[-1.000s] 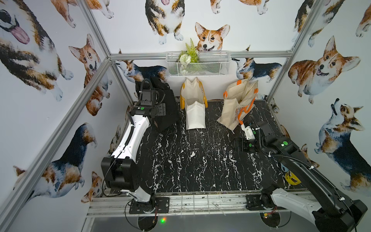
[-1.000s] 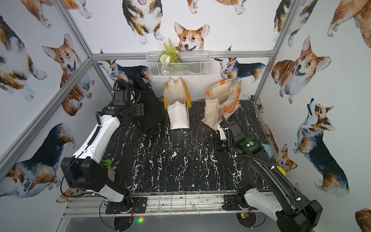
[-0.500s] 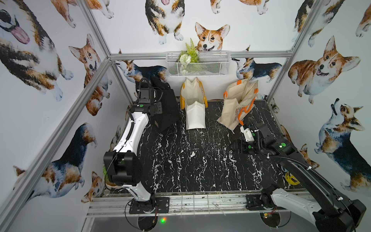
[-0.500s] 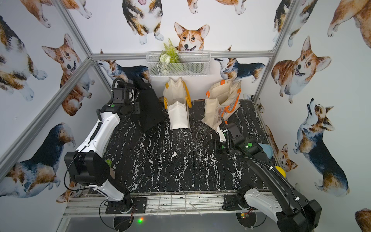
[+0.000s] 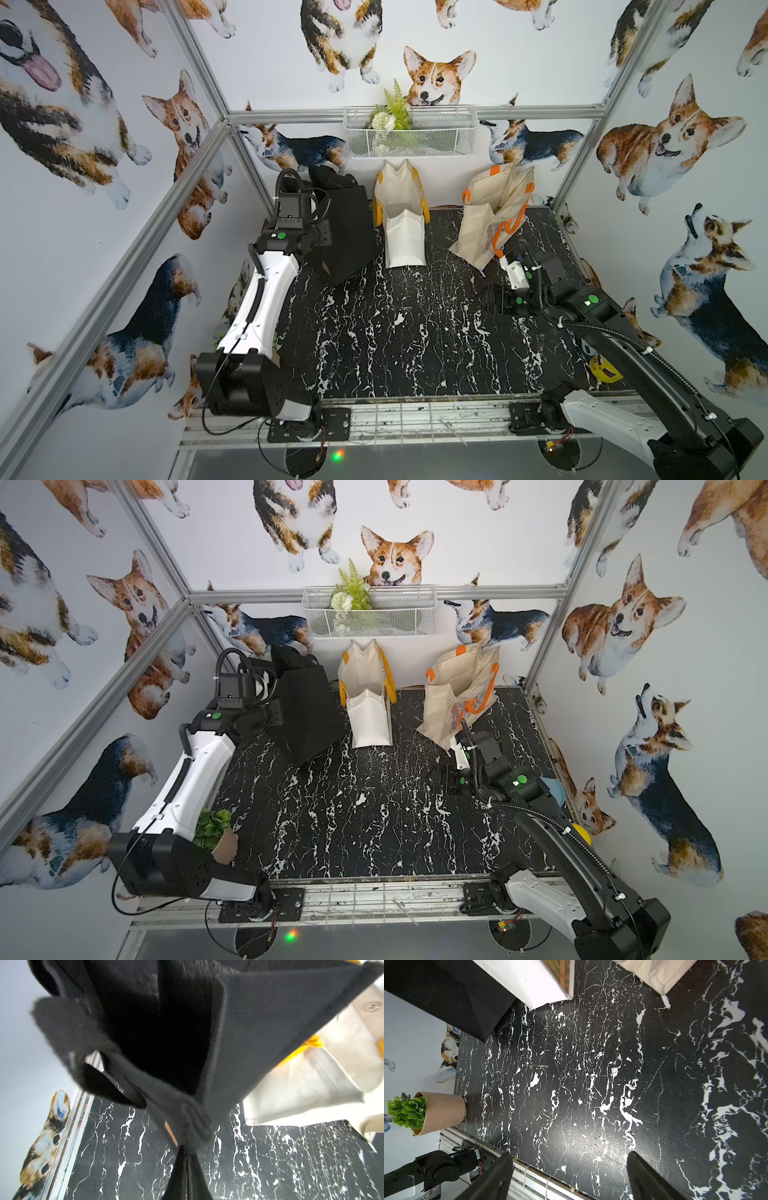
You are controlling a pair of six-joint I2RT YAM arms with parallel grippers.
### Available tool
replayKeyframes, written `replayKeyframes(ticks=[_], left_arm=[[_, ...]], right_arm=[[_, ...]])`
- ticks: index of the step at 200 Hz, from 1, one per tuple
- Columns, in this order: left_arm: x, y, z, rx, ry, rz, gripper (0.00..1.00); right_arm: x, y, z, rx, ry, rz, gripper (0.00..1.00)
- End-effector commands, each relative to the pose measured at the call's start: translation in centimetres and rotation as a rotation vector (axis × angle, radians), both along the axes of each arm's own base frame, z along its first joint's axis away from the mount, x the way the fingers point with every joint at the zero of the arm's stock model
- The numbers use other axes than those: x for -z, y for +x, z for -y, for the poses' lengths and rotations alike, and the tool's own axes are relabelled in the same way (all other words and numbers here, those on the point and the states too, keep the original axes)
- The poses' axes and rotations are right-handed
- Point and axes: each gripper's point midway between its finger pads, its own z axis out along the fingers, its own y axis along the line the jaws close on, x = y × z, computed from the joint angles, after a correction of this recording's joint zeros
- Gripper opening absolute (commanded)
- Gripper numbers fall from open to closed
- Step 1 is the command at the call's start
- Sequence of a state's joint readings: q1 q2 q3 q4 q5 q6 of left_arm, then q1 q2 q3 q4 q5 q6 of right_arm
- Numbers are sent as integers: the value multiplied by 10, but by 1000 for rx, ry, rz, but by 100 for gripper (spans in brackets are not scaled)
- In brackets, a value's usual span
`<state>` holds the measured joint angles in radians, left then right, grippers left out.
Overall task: Put away the canvas bag
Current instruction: Move the canvas bag to the center of the board.
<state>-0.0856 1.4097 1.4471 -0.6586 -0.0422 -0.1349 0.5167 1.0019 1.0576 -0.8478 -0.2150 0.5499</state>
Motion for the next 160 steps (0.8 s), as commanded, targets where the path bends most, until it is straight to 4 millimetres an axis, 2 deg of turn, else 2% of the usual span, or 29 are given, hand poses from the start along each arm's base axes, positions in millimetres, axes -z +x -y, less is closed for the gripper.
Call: replayKeyframes(ticks=[1,27,32,44,73,97,121,135,160], left_arm=[[-4,-40,3,15,-20,-10,0],[-5,-82,14,47,-69,-13,0],[-5,-91,18,60,-77,-13,0],[-5,-107,31,106,-89,-18,0],[-6,-143,90,356,-171,-9,0],[-16,-168,124,467,-223,21,0],[-25,-189,154,546,-286,49,0],[-27,-204,181,638,-312,45,0],[-29,-234,231,785,-259,36,0]], right_arm=[[-19,7,-2,-46,-51,20,89],[-51,17,-4,-68,-62,83,91],[-48,22,-6,-73,-76,67,91],[-55,25,-9,-89,-83,67,91],[-68,29,-15,-117,-88,67,91],[-76,29,-14,-114,-87,77,91],[-83,26,-4,-101,-117,106,92],[-87,25,3,-95,-146,131,93],[-92,26,18,-68,-181,147,93]])
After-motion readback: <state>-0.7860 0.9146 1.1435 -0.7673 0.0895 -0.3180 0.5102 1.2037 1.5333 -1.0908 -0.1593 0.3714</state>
